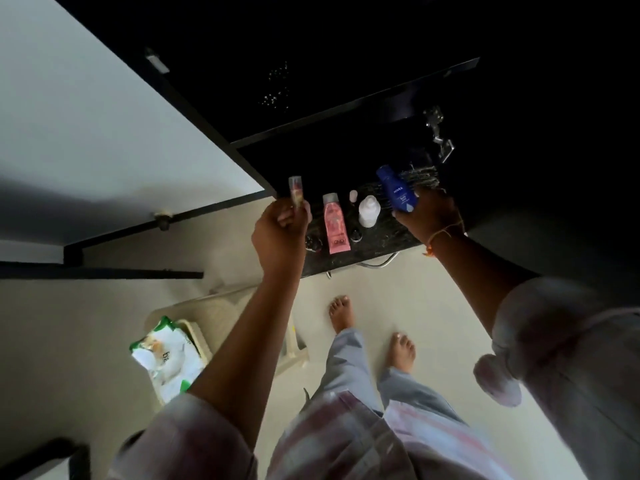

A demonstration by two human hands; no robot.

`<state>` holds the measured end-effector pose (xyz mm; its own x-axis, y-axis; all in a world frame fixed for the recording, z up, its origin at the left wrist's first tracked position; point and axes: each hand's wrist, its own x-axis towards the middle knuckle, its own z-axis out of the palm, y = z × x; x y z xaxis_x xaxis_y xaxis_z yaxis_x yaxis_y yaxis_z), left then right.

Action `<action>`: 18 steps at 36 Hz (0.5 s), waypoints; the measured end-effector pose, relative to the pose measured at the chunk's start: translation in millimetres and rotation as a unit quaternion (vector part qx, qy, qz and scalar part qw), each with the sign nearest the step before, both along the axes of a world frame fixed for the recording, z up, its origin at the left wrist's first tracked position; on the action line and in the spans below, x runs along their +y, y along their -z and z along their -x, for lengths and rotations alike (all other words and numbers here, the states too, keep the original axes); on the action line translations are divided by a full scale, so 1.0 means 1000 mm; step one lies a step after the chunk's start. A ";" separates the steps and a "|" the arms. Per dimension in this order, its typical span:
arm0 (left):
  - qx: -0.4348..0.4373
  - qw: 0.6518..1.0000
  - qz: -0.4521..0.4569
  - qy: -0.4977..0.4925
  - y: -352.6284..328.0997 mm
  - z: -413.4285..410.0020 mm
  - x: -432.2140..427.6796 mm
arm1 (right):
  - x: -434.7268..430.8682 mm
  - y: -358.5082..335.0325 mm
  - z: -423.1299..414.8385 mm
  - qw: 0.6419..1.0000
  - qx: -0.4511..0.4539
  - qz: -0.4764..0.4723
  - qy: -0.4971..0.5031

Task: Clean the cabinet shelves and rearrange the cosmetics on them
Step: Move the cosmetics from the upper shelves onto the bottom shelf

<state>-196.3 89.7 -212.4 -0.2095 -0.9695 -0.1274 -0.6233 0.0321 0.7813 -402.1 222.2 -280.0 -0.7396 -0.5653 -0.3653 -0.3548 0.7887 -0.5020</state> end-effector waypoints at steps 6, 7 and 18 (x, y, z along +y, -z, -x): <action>-0.042 0.990 -0.103 -0.081 0.032 -0.052 0.030 | 0.022 0.014 -0.019 0.999 -0.030 0.011 0.023; -0.053 0.988 -0.123 -0.082 0.039 -0.054 0.031 | 0.023 0.017 -0.021 0.999 -0.039 0.017 0.023; -0.048 0.973 -0.199 -0.108 0.091 -0.039 0.014 | 0.011 0.038 -0.031 1.000 0.008 -0.022 -0.010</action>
<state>-157.8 103.5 -303.8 0.0242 -0.8590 -0.5114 -0.6529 -0.4010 0.6426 -371.2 233.6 -317.8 -0.7350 -0.5629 -0.3780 -0.3782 0.8030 -0.4605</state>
